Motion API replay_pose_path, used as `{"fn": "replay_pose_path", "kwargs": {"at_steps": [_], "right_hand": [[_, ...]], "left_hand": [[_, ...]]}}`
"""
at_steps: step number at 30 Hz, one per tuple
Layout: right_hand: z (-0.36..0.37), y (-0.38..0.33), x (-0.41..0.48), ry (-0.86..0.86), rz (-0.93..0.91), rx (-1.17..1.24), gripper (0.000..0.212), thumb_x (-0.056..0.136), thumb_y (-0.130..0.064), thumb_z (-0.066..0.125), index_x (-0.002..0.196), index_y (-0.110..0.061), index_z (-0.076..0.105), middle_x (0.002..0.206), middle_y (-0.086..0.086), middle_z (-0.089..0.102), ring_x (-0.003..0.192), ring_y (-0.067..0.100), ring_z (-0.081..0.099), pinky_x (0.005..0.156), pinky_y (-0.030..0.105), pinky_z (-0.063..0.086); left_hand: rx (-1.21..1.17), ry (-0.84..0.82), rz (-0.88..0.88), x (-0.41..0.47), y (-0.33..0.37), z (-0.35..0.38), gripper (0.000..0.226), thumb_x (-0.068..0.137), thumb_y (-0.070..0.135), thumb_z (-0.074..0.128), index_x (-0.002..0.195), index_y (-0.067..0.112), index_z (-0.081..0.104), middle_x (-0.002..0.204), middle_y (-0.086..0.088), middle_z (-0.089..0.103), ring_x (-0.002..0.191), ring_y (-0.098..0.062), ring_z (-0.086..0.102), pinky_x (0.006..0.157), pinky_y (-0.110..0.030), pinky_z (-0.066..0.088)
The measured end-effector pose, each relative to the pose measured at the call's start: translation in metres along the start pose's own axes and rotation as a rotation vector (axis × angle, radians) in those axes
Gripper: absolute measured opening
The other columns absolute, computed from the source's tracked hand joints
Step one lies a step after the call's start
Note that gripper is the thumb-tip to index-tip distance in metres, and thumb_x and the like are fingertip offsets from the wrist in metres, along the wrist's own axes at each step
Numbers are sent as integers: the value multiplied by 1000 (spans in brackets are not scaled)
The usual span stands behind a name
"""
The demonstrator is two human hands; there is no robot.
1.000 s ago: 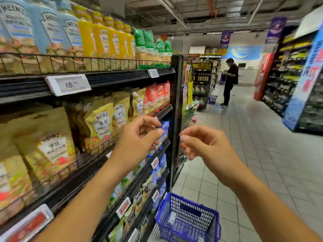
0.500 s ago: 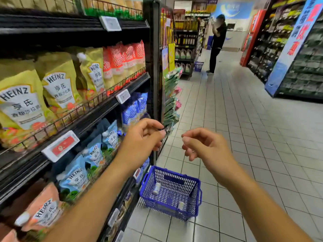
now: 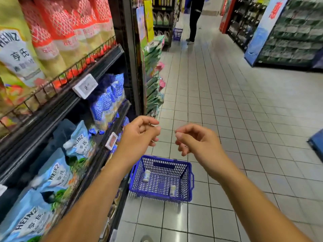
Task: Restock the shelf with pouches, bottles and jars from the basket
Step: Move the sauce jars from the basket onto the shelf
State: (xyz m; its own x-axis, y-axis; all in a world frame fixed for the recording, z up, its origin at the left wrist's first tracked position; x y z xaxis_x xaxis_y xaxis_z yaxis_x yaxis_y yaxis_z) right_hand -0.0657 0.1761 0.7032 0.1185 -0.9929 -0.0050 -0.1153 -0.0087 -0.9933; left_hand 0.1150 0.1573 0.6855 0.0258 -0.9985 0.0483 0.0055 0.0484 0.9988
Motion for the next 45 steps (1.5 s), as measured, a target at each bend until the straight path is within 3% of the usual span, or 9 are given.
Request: {"fn": "replay_pose_path", "kwargs": {"at_steps": [9, 15, 24, 35, 40, 45], "right_hand": [[-7, 42, 51, 95, 129, 17, 5, 94, -12, 65, 96, -8, 68, 68, -2, 67, 55, 7, 57, 57, 18, 51], [-21, 84, 84, 114, 210, 4, 5, 94, -14, 65, 91, -13, 69, 67, -5, 67, 57, 7, 56, 57, 21, 52], [-50, 161, 160, 90, 331, -6, 10, 94, -19, 66, 86, -24, 71, 75, -7, 71, 67, 5, 65, 61, 19, 54], [-90, 311, 217, 50, 609, -42, 13, 96, -13, 62, 88, -17, 71, 77, -2, 73, 63, 8, 66, 61, 23, 55], [-98, 394, 222, 50, 757, -62, 12, 95, -11, 61, 97, -1, 67, 85, 11, 71, 65, 14, 64, 59, 22, 55], [-94, 492, 220, 46, 940, -57, 13, 97, -14, 61, 102, -2, 61, 92, 9, 68, 75, 18, 64, 72, 34, 59]], "left_hand": [[-41, -67, -131, 69, -50, 4, 11, 91, 5, 63, 96, 14, 65, 69, 2, 68, 62, -10, 62, 56, -21, 53], [-58, -98, -241, 105, -89, 16, 18, 75, 24, 67, 92, 21, 67, 72, 0, 69, 66, -13, 63, 58, -23, 53], [14, -74, -372, 173, -169, 32, 10, 92, 12, 65, 93, 22, 66, 73, 3, 70, 67, -11, 63, 60, -21, 53], [46, 26, -701, 230, -308, 73, 10, 94, 10, 61, 88, 17, 64, 70, 2, 66, 57, -7, 60, 54, -20, 51], [116, 48, -850, 243, -391, 65, 15, 94, 15, 61, 81, 20, 65, 67, 3, 65, 58, -9, 59, 59, -27, 52], [223, 74, -992, 245, -491, 41, 9, 90, 23, 65, 82, 22, 66, 61, 7, 68, 56, -9, 62, 50, -23, 53]]}}
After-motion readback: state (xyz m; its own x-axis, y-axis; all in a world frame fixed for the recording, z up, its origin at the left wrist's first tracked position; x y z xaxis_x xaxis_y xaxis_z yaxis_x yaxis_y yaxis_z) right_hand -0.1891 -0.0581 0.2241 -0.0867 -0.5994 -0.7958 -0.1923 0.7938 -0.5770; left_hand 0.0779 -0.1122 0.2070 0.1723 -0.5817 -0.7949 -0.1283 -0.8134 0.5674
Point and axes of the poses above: each hand's wrist, its own x-axis towards the middle knuckle, its own z-axis out of the palm, y = z × x, the point moved 3 cm from there along x, towards the middle knuckle
